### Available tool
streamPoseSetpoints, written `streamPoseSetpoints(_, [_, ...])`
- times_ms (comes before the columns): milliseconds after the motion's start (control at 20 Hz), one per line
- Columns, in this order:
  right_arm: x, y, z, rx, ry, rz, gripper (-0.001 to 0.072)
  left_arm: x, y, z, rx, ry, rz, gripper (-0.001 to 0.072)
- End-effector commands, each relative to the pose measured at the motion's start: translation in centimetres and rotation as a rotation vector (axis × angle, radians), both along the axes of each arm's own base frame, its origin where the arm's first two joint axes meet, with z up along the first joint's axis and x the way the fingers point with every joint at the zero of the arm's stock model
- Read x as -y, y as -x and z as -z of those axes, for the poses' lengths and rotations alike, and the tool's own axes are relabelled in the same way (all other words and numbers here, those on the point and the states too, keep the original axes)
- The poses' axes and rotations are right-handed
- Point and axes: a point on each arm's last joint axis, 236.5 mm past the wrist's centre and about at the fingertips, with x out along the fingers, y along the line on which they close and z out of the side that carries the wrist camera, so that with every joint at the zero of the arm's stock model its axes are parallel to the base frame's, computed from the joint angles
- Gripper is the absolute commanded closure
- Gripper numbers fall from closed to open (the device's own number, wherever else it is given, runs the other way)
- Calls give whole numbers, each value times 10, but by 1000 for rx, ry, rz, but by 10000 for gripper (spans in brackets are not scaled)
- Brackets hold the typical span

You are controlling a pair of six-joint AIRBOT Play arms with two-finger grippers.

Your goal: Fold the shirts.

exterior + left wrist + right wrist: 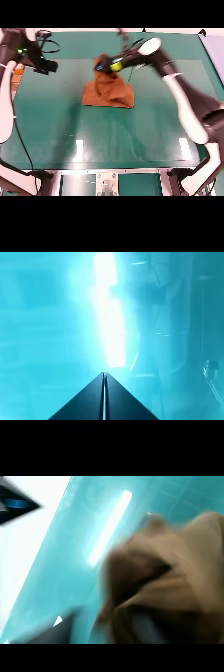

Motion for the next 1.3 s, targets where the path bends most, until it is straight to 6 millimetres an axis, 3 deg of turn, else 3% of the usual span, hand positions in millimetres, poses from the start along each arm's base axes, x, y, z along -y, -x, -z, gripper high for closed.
streamPoseSetpoints(0, [-71,1,65,43,2,70,141,-35,6,-3,-6,-7,-75,688])
streamPoseSetpoints(100, [-52,-2,58,40,34,39,142,-44,6,-3,-7,-9,-83,688])
streamPoseSetpoints(150, [-27,-11,45,42,53,30,143,-45,6,-3,-8,-9,-78,688])
streamPoseSetpoints(300, [68,-41,7,10,95,96,144,-42,7,-3,-15,2,-69,688])
streamPoseSetpoints(400, [145,-48,1,-55,171,151,144,-37,8,-2,-17,24,-63,688])
streamPoseSetpoints(500, [210,-42,12,-165,231,197,144,-36,8,-2,-18,25,-63,688])
streamPoseSetpoints(650, [261,-22,63,-361,245,254,137,-36,10,-1,-26,26,-64,688])
streamPoseSetpoints(800, [264,3,125,-515,225,306,113,-36,9,-1,-24,26,-64,688])
streamPoseSetpoints(900, [247,13,151,-560,186,317,113,-36,9,-1,-24,28,-67,688])
streamPoseSetpoints(1100, [191,22,176,-600,119,273,113,-36,9,-1,-24,28,-69,688])
streamPoseSetpoints(1250, [158,20,174,-592,69,254,114,-36,9,-1,-24,29,-70,688])
